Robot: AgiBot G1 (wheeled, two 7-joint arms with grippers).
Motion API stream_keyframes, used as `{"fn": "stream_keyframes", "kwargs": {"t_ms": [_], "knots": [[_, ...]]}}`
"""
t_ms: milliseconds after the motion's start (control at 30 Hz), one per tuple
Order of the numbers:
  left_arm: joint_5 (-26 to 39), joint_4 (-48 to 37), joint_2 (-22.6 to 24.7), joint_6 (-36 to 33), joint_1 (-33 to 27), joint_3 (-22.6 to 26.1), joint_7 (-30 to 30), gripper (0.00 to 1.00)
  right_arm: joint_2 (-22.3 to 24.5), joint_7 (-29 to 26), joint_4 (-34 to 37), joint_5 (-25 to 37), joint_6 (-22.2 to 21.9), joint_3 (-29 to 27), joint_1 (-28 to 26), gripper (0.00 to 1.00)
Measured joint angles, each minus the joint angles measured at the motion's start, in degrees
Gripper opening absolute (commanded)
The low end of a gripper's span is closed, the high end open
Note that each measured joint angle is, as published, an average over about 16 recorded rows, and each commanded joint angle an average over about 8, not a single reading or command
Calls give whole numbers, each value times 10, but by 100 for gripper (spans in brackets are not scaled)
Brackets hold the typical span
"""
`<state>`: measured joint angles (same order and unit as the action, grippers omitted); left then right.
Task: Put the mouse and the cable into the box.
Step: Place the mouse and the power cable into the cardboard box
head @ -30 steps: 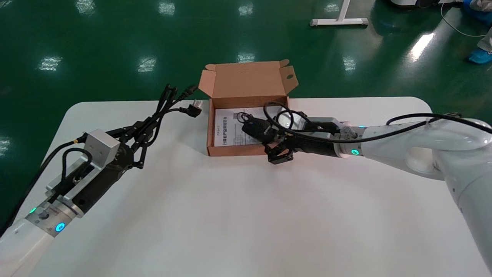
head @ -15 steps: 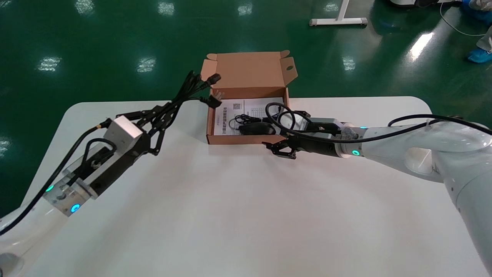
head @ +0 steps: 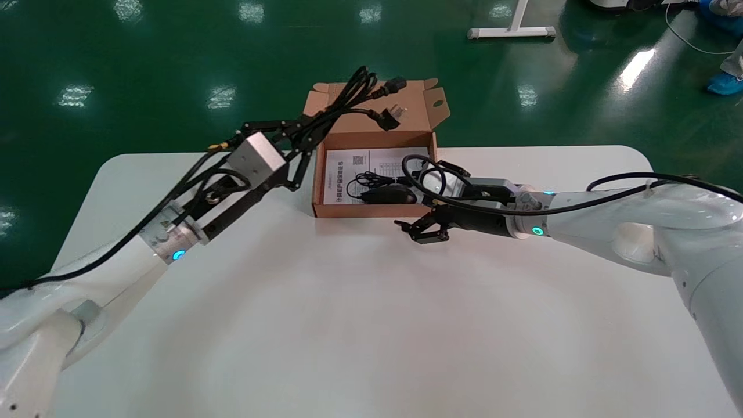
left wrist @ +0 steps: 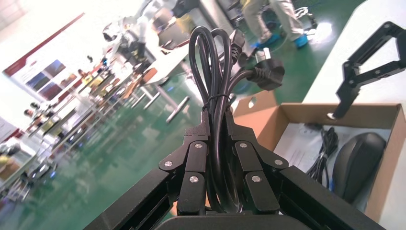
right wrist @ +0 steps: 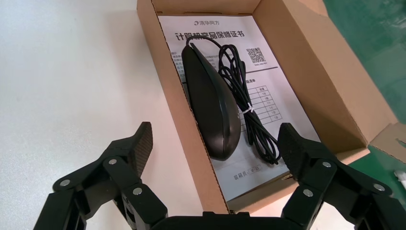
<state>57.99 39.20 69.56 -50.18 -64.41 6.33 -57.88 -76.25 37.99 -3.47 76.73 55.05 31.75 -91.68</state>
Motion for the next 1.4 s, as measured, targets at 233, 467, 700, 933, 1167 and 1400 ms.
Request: {"fn": "stream_keyframes", "kwargs": {"t_ms": [233,467,700,933,1167,1400], "knots": [[2,-125,37,-24,-65,-1,-95,0,17,-1,5,-7,14,-4,-15,100],[0,-225,56,-35,-109,-6,-168,0,50,-1,10,-15,51,-10,-37,100],[8,-294,70,-26,-137,1,-212,0,79,-4,17,-20,89,-13,-56,100],[20,-332,82,-11,-152,15,-229,15,94,-8,25,-19,109,-12,-68,100],[25,-347,88,-8,-157,27,-230,97,95,-10,29,-18,112,-11,-72,100],[26,-348,88,-9,-157,29,-229,100,95,-10,30,-18,112,-11,-72,100]]}}
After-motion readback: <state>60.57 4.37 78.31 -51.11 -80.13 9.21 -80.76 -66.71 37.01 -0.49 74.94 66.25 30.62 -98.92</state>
